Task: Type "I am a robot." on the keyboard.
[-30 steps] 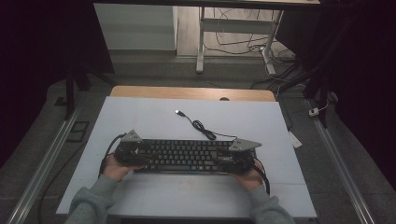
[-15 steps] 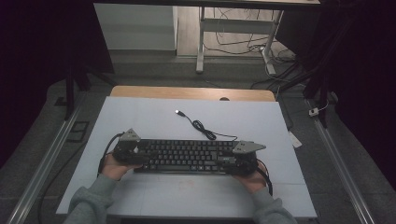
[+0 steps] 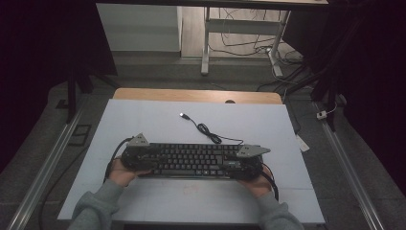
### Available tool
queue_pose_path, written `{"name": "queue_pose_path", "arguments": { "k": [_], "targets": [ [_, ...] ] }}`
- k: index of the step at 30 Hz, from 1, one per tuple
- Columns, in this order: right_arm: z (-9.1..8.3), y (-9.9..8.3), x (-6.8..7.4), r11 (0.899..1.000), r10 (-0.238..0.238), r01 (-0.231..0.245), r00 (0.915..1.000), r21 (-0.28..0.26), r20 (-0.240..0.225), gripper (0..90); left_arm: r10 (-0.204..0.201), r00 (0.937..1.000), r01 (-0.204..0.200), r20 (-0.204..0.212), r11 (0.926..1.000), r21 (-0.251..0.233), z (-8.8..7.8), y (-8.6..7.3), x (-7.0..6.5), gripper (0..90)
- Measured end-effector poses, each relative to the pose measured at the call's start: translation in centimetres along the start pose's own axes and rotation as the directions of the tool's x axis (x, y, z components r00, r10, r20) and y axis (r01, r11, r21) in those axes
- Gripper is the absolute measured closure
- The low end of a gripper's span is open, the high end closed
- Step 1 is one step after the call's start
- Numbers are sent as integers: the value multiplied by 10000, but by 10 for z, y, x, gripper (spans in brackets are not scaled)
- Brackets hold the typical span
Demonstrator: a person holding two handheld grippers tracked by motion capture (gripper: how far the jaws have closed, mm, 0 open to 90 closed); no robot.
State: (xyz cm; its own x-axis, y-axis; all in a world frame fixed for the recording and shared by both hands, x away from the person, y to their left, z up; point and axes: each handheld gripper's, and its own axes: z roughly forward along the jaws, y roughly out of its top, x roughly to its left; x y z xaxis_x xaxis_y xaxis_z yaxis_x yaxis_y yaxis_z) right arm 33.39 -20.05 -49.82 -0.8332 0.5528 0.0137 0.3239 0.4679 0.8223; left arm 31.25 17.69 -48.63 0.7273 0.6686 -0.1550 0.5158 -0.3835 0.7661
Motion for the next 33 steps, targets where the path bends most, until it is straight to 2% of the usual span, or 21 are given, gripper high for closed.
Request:
{"name": "queue_pose_path", "arguments": {
  "k": [9,17,22,33],
  "targets": [
    [1,0,0,10000,11,-11,10000,-5,-9,475,381,9988,-394,322,9984,409,17,4,-14,888],
    [2,-1,0,10000,8,-8,10000,23,-1,473,661,9966,-706,484,9928,965,37,6,-23,891],
    [3,-1,-1,10000,5,-5,10000,33,-13,472,763,9964,-801,369,9898,1180,46,6,-25,891],
    [3,-1,0,9999,-20,19,10000,112,19,470,826,9964,-847,204,9859,1442,54,4,-24,889]
  ]
}}
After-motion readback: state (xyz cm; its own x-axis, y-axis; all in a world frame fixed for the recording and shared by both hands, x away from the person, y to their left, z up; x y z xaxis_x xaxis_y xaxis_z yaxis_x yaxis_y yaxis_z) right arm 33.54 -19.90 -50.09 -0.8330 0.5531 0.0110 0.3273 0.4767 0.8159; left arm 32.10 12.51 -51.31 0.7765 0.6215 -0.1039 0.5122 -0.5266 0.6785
